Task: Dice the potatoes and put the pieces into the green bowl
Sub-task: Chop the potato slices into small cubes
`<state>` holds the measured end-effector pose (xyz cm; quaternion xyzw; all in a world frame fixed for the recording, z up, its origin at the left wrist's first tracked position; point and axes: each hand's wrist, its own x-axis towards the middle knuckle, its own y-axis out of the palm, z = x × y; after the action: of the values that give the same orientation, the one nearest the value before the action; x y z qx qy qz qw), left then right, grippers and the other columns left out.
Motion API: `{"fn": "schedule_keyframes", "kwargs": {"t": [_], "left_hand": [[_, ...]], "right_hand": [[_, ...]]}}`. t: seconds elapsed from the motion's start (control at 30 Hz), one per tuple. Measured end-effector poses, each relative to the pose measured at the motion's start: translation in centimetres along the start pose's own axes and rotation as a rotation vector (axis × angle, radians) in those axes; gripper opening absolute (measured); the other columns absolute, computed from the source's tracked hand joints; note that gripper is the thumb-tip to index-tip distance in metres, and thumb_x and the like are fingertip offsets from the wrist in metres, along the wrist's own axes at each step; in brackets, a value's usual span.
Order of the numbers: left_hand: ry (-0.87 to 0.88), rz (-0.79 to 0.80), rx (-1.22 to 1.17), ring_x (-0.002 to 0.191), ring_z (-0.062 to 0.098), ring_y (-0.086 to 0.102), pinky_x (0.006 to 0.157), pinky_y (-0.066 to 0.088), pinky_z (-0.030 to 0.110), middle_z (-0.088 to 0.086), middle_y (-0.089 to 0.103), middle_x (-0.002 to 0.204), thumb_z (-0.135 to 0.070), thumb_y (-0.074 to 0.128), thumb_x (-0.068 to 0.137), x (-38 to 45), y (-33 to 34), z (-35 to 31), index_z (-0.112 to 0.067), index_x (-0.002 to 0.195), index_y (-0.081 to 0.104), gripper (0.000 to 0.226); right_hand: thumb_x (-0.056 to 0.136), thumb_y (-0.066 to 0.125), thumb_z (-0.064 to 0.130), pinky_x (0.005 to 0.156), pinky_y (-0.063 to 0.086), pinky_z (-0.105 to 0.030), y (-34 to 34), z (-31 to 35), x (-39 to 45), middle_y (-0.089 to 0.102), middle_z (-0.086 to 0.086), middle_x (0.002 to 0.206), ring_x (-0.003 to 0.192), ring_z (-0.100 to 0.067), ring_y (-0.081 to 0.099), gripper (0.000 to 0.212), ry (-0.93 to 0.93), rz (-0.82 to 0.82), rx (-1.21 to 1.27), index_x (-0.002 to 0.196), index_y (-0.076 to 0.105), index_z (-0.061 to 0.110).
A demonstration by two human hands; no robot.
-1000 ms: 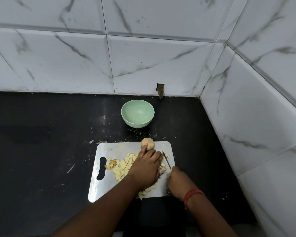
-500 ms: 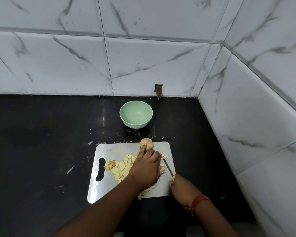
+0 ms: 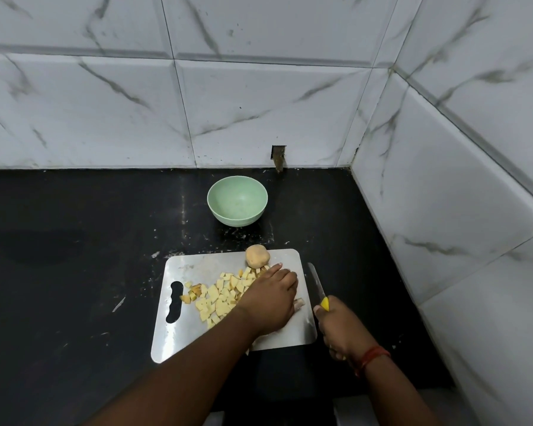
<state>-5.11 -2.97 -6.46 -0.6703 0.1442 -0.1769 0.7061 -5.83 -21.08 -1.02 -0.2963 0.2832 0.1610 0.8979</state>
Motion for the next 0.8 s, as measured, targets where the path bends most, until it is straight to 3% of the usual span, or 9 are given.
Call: {"fn": "schedule_keyframes", "kwargs": {"t": [0.1, 0.3, 0.47, 0.67, 0.8], "left_hand": [[0.021, -0.025, 0.002, 0.126, 0.026, 0.053, 0.124, 0.022, 0.042, 0.009, 0.061, 0.128, -0.041, 0.038, 0.103, -1.0, 0.1, 0.6, -0.006, 0.128, 0.066, 0.052], [0.019, -0.154, 0.029, 0.130, 0.027, 0.053, 0.122, 0.026, 0.041, 0.008, 0.063, 0.128, -0.036, 0.054, 0.096, -3.3, -0.8, 2.2, -0.011, 0.126, 0.068, 0.041], [0.029, -0.240, -0.071, 0.139, 0.027, 0.042, 0.125, 0.016, 0.044, 0.011, 0.055, 0.141, -0.044, 0.050, 0.100, -6.1, -1.0, 1.9, -0.013, 0.135, 0.061, 0.048], [0.096, -0.119, -0.028, 0.151, 0.030, 0.026, 0.124, 0.012, 0.053, 0.014, 0.035, 0.160, -0.065, 0.031, 0.102, -9.4, -0.2, 0.6, -0.013, 0.152, 0.041, 0.073], [0.009, -0.083, 0.067, 0.150, 0.034, 0.028, 0.122, 0.014, 0.054, 0.018, 0.034, 0.160, -0.055, 0.033, 0.103, -10.1, 0.8, 1.3, -0.012, 0.154, 0.037, 0.066]], "right_hand": [[0.100, 0.041, 0.034, 0.040, 0.031, -0.022, 0.0, 0.1, 0.1, 0.046, -0.008, 0.075, 0.050, -0.015, 0.038, 0.020, 0.001, 0.008, 0.005, 0.087, 0.044, 0.019], [0.101, 0.038, 0.034, 0.038, 0.031, -0.022, 0.6, 1.2, -0.3, 0.048, -0.008, 0.076, 0.049, -0.015, 0.039, 0.022, -0.051, 0.013, -0.019, 0.086, 0.043, 0.019], [0.102, 0.040, 0.034, 0.040, 0.034, -0.023, 1.3, 2.2, -0.3, 0.053, -0.010, 0.078, 0.050, -0.016, 0.043, 0.020, -0.060, 0.007, 0.002, 0.091, 0.047, 0.019], [0.102, 0.040, 0.033, 0.041, 0.037, -0.023, 2.1, 2.6, -0.5, 0.053, -0.008, 0.077, 0.052, -0.018, 0.047, 0.015, -0.102, -0.002, -0.022, 0.094, 0.048, 0.023], [0.102, 0.039, 0.033, 0.047, 0.038, -0.027, 2.7, 2.5, -0.5, 0.053, -0.007, 0.080, 0.060, -0.017, 0.050, 0.013, -0.118, 0.008, -0.058, 0.102, 0.050, 0.025]]}}
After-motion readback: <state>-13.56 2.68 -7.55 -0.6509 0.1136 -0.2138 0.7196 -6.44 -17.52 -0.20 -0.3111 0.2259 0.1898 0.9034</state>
